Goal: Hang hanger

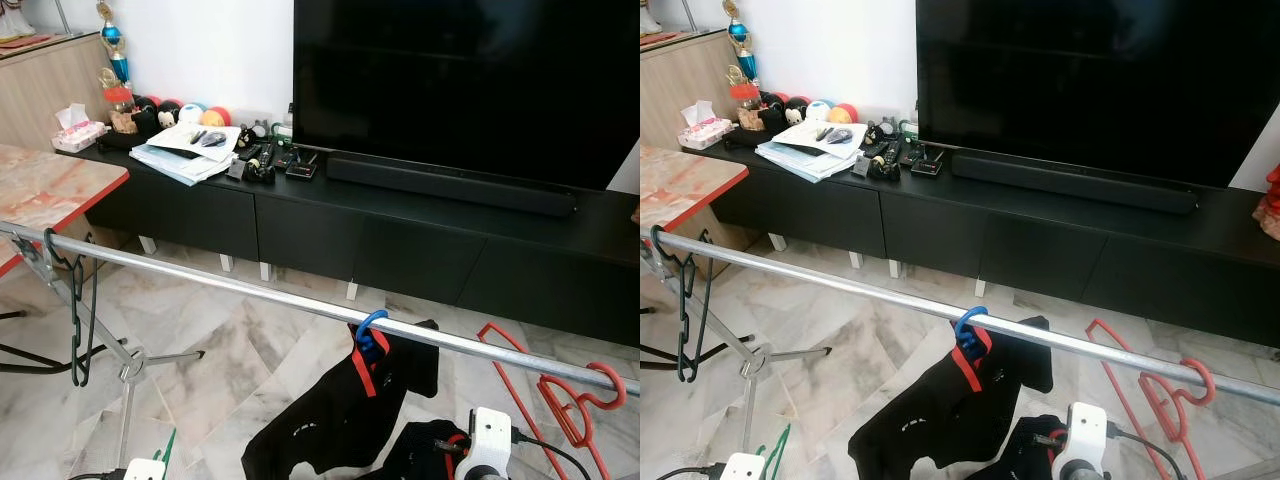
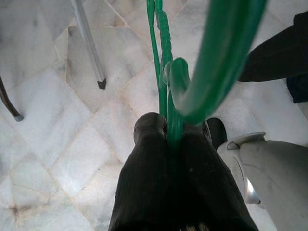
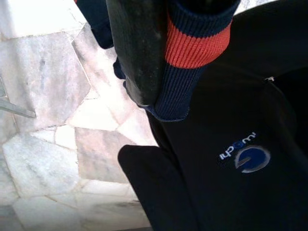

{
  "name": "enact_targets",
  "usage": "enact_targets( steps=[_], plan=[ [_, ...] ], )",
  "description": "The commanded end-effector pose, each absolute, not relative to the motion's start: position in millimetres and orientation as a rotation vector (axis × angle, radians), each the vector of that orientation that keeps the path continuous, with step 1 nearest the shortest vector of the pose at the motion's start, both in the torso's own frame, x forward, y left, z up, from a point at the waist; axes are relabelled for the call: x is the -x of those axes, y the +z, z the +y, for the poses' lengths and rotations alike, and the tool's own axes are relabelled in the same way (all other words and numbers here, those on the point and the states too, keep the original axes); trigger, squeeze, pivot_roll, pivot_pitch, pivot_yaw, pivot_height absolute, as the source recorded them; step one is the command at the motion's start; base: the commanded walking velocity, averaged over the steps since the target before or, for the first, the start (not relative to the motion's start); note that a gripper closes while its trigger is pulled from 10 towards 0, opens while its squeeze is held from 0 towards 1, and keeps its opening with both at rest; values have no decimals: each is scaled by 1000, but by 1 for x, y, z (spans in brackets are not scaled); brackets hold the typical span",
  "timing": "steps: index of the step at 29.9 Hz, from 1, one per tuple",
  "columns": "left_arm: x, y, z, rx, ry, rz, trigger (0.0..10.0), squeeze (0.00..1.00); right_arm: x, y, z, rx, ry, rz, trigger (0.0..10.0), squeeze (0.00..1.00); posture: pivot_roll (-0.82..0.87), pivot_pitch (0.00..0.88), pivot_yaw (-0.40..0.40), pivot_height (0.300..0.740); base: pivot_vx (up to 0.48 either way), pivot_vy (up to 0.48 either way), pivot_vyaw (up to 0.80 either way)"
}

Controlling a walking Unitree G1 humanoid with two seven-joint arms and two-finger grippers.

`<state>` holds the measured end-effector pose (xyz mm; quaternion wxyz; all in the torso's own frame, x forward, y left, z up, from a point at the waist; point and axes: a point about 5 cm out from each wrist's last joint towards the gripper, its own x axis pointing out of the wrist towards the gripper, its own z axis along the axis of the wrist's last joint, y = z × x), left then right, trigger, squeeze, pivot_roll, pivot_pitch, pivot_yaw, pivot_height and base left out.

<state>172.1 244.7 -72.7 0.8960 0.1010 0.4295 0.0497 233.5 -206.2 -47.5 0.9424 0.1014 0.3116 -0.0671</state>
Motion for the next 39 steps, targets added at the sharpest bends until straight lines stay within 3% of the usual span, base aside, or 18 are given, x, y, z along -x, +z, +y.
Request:
enact_targets(
  steps=[1, 9, 39],
  plan=[
    [-166, -78, 240, -222, 85, 931, 10000, 0, -241, -40, -210, -209, -153, 590, 10000, 0, 111, 0, -24, 740, 0, 274, -675],
    [-150, -86, 240, -218, 91, 978, 10000, 0, -242, -40, -207, -204, -140, 582, 10000, 0, 113, 0, -24, 740, 0, 377, -498],
    [-127, -94, 248, -229, 94, 1095, 10000, 0, -252, -33, -206, -218, -154, 536, 10000, 0, 118, 0, -13, 740, 0, 0, 0]
  ],
)
